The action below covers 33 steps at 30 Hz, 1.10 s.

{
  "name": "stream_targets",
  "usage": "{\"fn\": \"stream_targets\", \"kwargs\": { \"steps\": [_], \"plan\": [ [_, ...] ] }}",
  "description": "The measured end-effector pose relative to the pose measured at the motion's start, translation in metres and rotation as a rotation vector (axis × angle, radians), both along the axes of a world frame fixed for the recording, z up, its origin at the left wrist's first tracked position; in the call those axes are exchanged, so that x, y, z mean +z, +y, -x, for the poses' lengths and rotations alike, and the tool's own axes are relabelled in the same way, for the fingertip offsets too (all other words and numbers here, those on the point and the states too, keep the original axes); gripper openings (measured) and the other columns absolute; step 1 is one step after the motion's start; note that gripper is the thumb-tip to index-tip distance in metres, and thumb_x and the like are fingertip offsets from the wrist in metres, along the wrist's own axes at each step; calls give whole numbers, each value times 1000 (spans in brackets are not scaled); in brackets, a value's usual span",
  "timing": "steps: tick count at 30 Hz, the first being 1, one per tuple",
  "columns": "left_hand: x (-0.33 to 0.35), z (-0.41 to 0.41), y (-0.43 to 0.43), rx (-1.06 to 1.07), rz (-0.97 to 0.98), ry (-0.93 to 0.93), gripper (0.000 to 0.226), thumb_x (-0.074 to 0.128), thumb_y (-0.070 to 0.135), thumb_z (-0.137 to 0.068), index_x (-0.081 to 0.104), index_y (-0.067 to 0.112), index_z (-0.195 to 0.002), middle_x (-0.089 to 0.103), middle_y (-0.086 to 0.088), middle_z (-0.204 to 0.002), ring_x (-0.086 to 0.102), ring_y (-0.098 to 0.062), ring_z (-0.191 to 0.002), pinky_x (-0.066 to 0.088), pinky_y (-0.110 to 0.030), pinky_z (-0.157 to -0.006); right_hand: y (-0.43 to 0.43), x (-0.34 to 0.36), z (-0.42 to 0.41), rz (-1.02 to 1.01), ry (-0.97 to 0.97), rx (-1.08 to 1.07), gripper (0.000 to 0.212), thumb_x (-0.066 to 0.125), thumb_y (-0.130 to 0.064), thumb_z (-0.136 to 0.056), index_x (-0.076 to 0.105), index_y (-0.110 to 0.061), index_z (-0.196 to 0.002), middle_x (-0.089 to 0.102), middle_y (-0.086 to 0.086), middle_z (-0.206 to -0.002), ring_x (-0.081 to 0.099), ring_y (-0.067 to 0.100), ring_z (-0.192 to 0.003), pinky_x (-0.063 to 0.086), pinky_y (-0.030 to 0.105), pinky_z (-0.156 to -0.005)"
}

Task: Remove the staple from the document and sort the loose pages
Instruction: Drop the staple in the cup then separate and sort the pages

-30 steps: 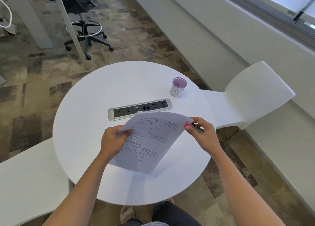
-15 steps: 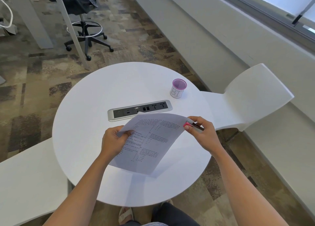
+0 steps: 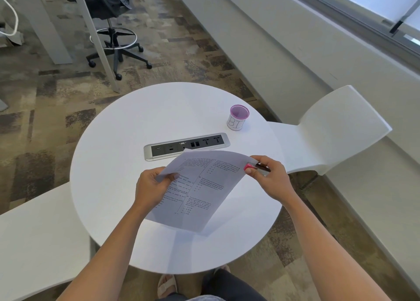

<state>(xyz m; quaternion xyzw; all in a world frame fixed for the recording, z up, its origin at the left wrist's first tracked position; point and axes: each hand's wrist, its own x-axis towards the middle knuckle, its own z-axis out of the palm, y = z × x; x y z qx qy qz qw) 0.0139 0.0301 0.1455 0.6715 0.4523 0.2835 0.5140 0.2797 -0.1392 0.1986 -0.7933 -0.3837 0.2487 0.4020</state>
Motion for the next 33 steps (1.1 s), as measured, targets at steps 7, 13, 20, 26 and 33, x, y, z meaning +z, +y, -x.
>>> {"fn": "stream_targets", "kwargs": {
  "steps": [7, 13, 20, 26, 33],
  "plan": [
    [-3, 3, 1, 21, -16, 14, 19, 76, 37, -78, 72, 54, -69, 73, 16, -78, 68, -22, -73, 51, -34, -59, 0, -3, 4, -8, -76, -5, 27, 74, -28, -83, 71, -24, -109, 71, -10, -105, 65, 10, -98, 52, 37, -90],
    [0, 0, 0, 24, -5, 33, 19, 74, 39, -77, 71, 56, -68, 72, 21, -73, 68, -20, -70, 52, -35, -59, -1, -8, 9, -34, -117, -86, 21, 75, -34, -81, 75, -31, -103, 72, -15, -99, 64, 7, -93, 53, 33, -83],
    [-2, -2, 1, 26, 26, 56, 5, 74, 41, -77, 73, 43, -73, 74, 11, -76, 69, -24, -70, 53, -37, -59, -3, -10, 8, -124, 114, -50, 22, 76, -41, -78, 74, -40, -100, 72, -11, -97, 66, 11, -97, 53, 33, -86],
    [-11, -7, 2, 64, 102, 90, 16, 73, 47, -73, 70, 34, -81, 74, 2, -83, 69, -28, -72, 57, -45, -65, 1, -18, 0, -178, 250, -275, 31, 65, -57, -80, 74, -37, -101, 69, -10, -73, 46, 5, -65, 43, 20, -61],
    [-46, -23, 11, 153, 267, 143, 25, 74, 34, -84, 67, 17, -101, 73, -7, -97, 69, -28, -81, 58, -45, -75, 3, -48, -14, -103, 312, -412, 35, 57, -42, -94, 67, -17, -116, 63, -10, -90, 51, 6, -69, 41, 15, -59]
  ]
}}
